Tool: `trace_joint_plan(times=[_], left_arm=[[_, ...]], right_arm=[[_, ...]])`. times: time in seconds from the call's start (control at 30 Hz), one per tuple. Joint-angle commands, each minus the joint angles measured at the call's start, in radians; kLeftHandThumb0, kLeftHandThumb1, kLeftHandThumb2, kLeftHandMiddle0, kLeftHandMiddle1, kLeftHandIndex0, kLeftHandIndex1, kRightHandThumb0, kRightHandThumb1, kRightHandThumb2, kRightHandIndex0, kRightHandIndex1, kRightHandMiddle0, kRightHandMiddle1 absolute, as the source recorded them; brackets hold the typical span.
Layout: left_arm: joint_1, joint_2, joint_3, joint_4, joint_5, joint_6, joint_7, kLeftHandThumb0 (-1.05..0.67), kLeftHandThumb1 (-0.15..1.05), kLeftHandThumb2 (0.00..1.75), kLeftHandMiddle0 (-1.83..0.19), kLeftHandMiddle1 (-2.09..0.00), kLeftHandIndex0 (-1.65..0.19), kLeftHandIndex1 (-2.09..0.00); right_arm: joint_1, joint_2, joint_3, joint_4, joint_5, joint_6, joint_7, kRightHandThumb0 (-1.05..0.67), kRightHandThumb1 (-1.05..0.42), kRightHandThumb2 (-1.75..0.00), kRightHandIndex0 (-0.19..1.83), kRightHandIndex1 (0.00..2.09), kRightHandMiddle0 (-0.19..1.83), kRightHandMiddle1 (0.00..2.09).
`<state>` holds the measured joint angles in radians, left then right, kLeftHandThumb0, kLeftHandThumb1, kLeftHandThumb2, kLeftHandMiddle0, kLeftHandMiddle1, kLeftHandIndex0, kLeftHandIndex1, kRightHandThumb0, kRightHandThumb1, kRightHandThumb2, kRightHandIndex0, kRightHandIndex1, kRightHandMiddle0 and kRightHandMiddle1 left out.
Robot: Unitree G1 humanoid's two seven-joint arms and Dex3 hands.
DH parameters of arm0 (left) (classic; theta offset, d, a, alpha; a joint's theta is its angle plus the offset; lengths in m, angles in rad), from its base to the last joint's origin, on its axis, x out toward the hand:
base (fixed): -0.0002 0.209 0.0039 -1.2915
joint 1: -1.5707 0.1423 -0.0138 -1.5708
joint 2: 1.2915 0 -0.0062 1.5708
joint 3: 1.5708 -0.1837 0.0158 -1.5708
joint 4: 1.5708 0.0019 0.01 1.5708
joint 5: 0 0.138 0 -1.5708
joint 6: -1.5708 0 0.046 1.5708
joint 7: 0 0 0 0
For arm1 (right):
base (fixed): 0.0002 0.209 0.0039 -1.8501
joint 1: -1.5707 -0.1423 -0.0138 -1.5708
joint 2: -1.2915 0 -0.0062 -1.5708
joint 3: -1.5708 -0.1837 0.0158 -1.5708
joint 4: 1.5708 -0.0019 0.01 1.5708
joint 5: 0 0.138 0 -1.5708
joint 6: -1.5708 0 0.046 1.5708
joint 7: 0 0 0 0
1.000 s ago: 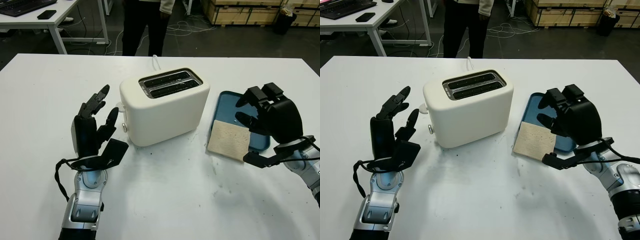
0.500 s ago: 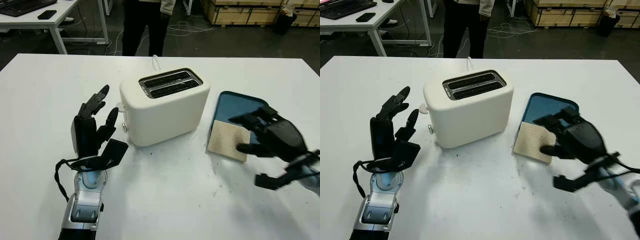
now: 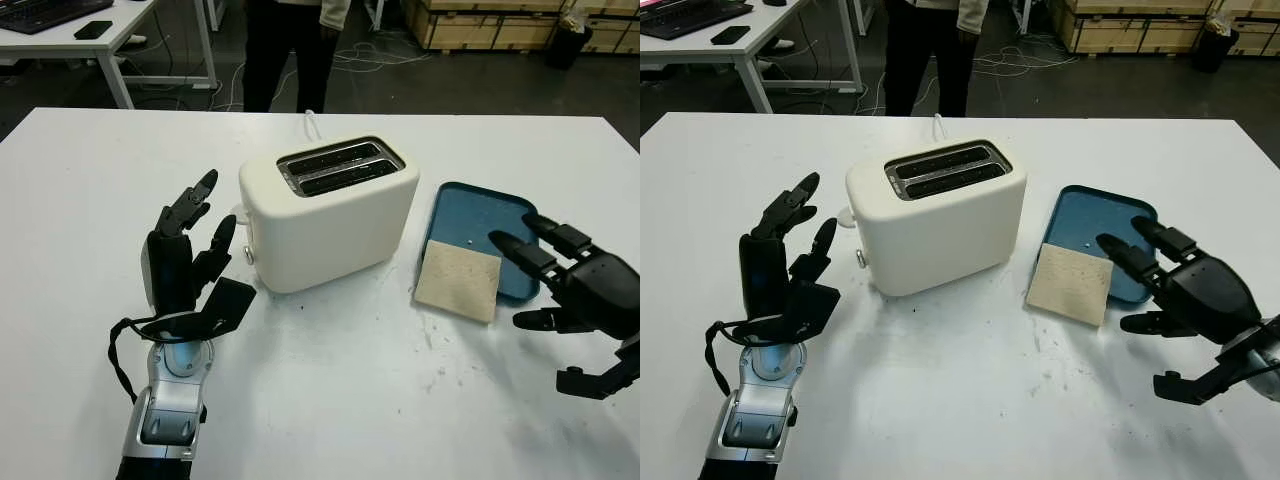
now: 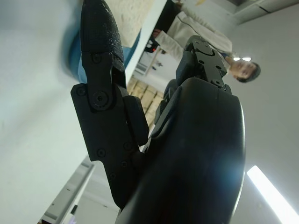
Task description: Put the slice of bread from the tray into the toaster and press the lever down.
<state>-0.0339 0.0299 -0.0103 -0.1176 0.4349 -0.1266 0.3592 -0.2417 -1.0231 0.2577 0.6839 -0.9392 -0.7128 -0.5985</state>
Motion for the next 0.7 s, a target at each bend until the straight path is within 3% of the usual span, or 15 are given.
trace_joint_plan(times=[0.0,0.67], left_arm=[[-0.006,0.001,0.0,-0.009,-0.009,-0.011,-0.002,-0.37,0.92,0.37,-0.32,-0.91,-0.62,0.0],[-0.008,0.007,0.0,-0.011,-0.008,-0.01,0.0,-0.38,0.92,0.37,-0.33,-0.93,-0.63,-0.01]], right_arm=[[-0.032,-0.007,0.028,0.026,-0.031,-0.021,-0.047,-0.86,-0.92,-0.26,0.0,0.0,0.01,0.01],[-0.257,0.067,0.297,0.294,-0.186,-0.032,-0.308,-0.71,-0.92,-0.34,0.02,0.01,0.15,0.04]])
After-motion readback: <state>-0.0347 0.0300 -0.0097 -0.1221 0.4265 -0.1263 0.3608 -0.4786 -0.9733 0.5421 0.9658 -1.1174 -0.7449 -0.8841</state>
